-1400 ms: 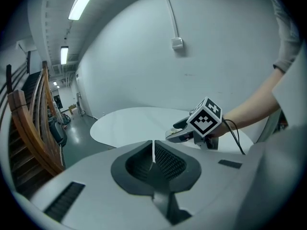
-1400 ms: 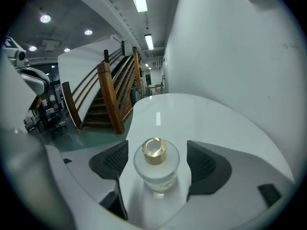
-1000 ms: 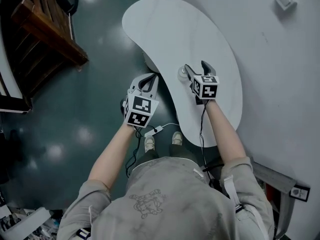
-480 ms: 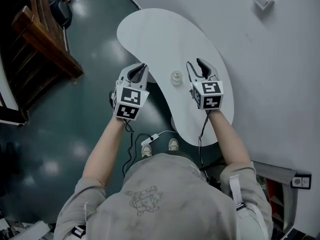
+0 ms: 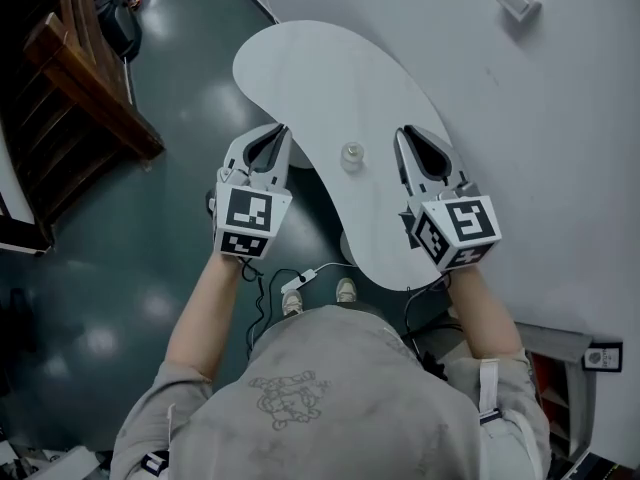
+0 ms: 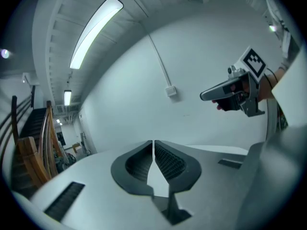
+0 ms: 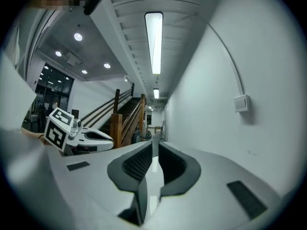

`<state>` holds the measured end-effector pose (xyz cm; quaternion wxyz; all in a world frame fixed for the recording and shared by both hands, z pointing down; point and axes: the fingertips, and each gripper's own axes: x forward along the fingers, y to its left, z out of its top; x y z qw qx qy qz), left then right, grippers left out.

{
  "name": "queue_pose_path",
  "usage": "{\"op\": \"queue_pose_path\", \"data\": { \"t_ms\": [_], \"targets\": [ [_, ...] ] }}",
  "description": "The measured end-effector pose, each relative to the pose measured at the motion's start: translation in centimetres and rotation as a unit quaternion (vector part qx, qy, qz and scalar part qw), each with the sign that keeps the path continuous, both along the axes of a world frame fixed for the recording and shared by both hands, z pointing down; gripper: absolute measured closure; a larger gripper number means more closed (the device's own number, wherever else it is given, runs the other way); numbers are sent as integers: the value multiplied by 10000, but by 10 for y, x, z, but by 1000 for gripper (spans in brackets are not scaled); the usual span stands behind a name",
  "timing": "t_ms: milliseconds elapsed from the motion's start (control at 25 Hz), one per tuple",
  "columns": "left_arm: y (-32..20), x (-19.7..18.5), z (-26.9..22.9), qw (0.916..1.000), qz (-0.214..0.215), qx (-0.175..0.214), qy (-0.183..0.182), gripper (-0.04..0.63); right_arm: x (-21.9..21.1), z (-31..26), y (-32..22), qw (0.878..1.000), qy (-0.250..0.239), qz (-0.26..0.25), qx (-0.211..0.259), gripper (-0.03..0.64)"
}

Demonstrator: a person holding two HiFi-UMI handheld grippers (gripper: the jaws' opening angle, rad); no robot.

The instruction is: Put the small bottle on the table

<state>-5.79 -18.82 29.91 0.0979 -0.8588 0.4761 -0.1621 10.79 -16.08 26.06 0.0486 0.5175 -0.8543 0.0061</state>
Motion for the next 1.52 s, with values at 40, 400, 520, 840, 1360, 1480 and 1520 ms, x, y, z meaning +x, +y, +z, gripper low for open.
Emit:
{"op": "queue_pose_path", "data": {
  "t_ms": [40,400,520,840,1360,1480,1520],
  "targets": [
    [4,0,-4,9998,-5,119,-135,571,0,-6,7,10000,-86,-27,14,561],
    [53,16,-28,9976,305,524,-324,569,4,-36,61,9995,-176,-104,244,578],
    [69,24,-36,9969,473,598,-173,569,7,-40,77,9994,3,-95,339,580],
    [92,30,-24,9971,622,443,-7,571,7,-26,106,9998,-54,-24,187,581],
    [110,27,-8,9974,703,156,59,571,13,3,123,9998,63,185,-21,583],
    [112,24,-11,9973,712,166,53,569,12,3,123,9997,96,213,-31,583],
    [113,22,-12,9973,713,173,55,570,11,3,124,9997,107,228,-29,583]
  ]
}}
